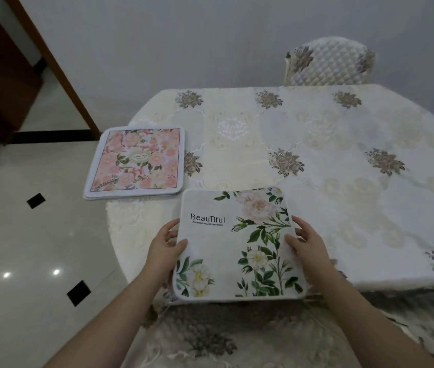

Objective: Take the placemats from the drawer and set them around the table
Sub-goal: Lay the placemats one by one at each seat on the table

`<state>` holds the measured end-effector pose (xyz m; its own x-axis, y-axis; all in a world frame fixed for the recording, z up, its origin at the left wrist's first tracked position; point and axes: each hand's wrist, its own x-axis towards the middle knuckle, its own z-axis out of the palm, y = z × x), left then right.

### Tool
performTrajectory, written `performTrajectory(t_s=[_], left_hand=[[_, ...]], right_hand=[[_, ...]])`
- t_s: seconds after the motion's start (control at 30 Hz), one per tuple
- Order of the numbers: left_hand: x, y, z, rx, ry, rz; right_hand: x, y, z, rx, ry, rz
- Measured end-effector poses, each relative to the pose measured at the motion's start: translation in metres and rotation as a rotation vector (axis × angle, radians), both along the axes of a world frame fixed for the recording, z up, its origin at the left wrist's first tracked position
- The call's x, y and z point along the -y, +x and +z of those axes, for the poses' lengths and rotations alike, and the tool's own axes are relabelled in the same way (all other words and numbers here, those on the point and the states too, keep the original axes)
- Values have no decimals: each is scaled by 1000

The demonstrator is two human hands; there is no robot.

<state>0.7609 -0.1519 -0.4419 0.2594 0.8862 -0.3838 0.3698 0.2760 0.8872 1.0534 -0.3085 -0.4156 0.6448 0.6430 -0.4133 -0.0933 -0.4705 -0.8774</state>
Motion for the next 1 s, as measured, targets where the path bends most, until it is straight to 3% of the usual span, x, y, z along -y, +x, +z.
performTrajectory(t_s=[0.27, 0.73, 1.0], left_hand=[[-15, 15, -19, -147, 122, 27], [-15, 15, -30, -283, 199, -113], [-29, 17, -36, -562, 313, -107]], right_hand=[[-24, 25, -30, 156, -70, 174], [-24, 33, -54, 337, -201, 208], [-26, 29, -58, 522, -171, 127]])
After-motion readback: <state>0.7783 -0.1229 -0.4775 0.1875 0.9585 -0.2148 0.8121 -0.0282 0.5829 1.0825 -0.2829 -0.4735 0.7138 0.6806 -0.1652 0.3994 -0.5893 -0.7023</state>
